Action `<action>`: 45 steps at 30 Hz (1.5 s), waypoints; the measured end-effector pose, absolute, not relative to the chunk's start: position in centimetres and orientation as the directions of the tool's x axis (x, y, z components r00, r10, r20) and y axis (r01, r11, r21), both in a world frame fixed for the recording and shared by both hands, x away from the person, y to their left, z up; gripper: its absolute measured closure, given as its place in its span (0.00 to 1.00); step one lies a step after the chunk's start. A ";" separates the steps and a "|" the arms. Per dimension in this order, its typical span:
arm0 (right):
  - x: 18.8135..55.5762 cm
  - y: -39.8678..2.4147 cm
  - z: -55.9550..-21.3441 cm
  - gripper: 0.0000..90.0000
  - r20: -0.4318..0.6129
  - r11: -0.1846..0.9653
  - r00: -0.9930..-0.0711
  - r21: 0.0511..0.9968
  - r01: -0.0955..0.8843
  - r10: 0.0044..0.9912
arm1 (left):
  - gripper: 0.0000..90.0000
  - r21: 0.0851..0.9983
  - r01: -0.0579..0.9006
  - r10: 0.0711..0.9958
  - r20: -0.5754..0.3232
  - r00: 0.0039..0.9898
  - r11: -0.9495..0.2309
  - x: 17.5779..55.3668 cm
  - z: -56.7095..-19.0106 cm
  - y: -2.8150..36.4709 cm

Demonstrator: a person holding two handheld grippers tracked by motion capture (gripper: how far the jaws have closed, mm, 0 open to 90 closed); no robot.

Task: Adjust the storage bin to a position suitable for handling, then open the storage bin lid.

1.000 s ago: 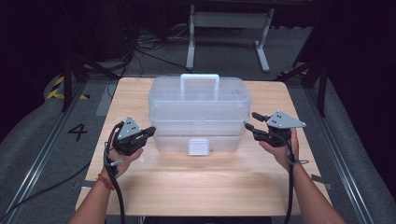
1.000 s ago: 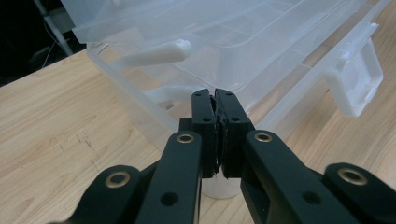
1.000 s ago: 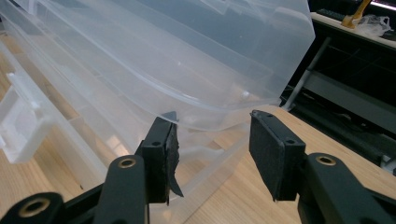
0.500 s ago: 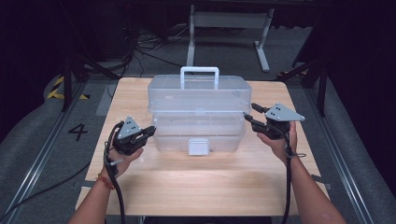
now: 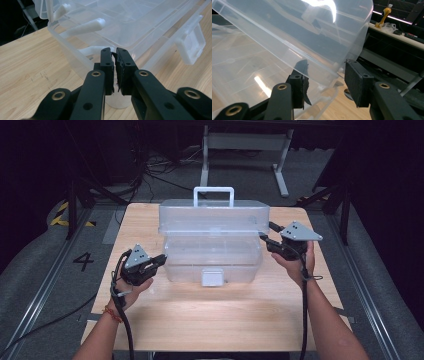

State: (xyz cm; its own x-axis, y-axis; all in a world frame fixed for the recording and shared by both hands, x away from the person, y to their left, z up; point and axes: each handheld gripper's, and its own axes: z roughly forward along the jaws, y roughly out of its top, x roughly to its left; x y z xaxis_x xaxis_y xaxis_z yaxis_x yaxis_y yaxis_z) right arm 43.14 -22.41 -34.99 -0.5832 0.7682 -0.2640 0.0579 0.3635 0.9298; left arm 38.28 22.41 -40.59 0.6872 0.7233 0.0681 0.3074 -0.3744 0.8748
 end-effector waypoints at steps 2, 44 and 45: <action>43.4 -22.3 -34.7 0.61 -0.269 0.366 -0.573 0.929 0.060 0.774 | 0.93 0.877 0.311 0.723 0.058 0.688 -0.367 38.3 -40.6 22.5; 47.5 -21.3 -31.9 0.81 -0.263 0.348 -0.466 0.932 0.105 0.845 | 0.81 0.868 0.295 0.707 0.086 0.702 -0.400 37.7 -40.3 22.3; 47.5 -21.3 -31.9 0.81 -0.263 0.349 -0.466 0.931 0.107 0.845 | 0.81 0.869 0.296 0.704 0.081 0.705 -0.396 37.7 -40.3 22.3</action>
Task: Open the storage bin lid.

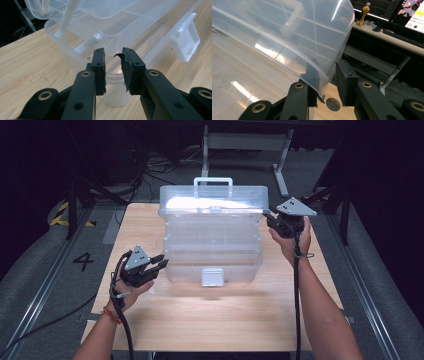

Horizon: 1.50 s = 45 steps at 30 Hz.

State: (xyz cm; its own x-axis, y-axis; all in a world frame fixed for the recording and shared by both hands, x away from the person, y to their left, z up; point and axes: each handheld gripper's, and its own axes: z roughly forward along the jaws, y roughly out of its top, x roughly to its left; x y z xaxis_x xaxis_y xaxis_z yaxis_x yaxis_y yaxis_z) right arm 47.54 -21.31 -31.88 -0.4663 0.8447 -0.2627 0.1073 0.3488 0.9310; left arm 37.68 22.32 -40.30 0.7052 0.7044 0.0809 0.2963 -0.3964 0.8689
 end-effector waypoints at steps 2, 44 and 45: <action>47.7 -21.3 -31.8 0.81 -0.261 0.349 -0.467 0.931 0.110 0.845 | 0.80 0.870 0.292 0.698 0.081 0.711 -0.398 37.7 -40.3 22.4; 51.0 -21.5 -30.3 0.81 -0.183 0.296 -0.499 0.942 0.158 0.847 | 0.39 0.784 0.361 0.682 0.106 0.724 -0.505 36.7 -41.8 22.2; 51.1 -21.5 -30.3 0.81 -0.186 0.299 -0.500 0.941 0.156 0.846 | 0.38 0.768 0.366 0.674 0.114 0.730 -0.526 36.7 -42.0 22.4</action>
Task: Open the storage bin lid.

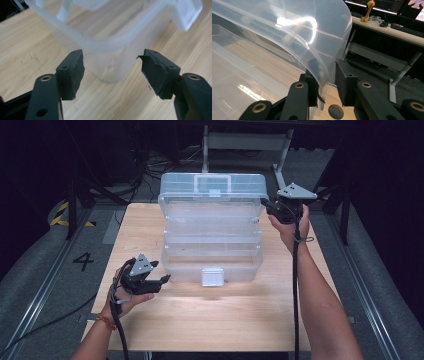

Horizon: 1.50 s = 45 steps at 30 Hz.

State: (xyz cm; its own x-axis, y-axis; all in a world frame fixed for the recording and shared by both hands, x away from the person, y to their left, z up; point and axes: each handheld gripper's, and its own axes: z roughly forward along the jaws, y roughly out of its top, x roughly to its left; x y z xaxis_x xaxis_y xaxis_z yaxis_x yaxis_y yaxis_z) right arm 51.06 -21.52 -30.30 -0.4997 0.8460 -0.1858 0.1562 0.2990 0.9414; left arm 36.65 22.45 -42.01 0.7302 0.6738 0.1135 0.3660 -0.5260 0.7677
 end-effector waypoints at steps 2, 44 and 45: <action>51.2 -21.6 -30.2 0.81 -0.187 0.303 -0.503 0.940 0.159 0.844 | 0.38 0.751 0.383 0.674 0.110 0.730 -0.537 36.5 -42.4 22.8; 53.7 -21.3 -29.6 0.84 -0.161 0.278 -0.489 0.944 0.178 0.858 | 0.37 0.732 0.429 0.683 0.068 0.727 -0.529 35.8 -45.5 25.0; 53.8 -21.3 -29.6 0.84 -0.157 0.276 -0.490 0.944 0.181 0.858 | 0.37 0.732 0.428 0.685 0.073 0.725 -0.531 35.8 -45.5 25.0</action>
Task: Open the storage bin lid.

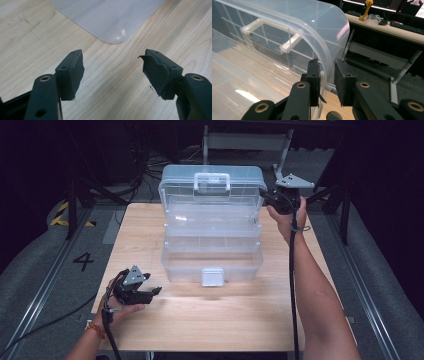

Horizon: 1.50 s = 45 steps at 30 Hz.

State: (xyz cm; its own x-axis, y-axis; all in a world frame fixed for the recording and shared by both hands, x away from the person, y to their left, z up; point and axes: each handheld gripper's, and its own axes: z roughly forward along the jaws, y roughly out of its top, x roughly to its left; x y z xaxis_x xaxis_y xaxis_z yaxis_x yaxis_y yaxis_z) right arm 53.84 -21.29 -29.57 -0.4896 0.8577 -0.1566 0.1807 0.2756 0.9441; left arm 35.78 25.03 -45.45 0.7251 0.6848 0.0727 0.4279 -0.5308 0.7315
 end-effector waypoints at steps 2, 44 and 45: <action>54.0 -21.3 -29.6 0.84 -0.151 0.271 -0.490 0.945 0.183 0.858 | 0.37 0.728 0.431 0.686 0.075 0.723 -0.534 35.8 -45.5 25.0; 60.8 -20.7 -29.6 0.86 -0.067 0.236 -0.479 0.923 0.303 0.875 | 0.37 0.786 0.410 0.698 0.038 0.715 -0.463 37.2 -43.9 25.7; 61.0 -20.7 -29.7 0.86 -0.065 0.237 -0.480 0.922 0.307 0.875 | 0.37 0.776 0.414 0.695 0.043 0.718 -0.475 37.2 -44.1 25.6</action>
State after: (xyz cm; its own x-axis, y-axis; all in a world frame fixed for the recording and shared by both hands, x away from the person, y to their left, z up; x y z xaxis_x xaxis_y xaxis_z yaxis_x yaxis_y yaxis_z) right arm 60.98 -20.70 -29.67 -0.4802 0.8748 -0.0650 0.3068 0.2369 0.9218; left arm 37.17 25.61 -44.13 0.7177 0.6950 0.0427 0.4141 -0.4753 0.7763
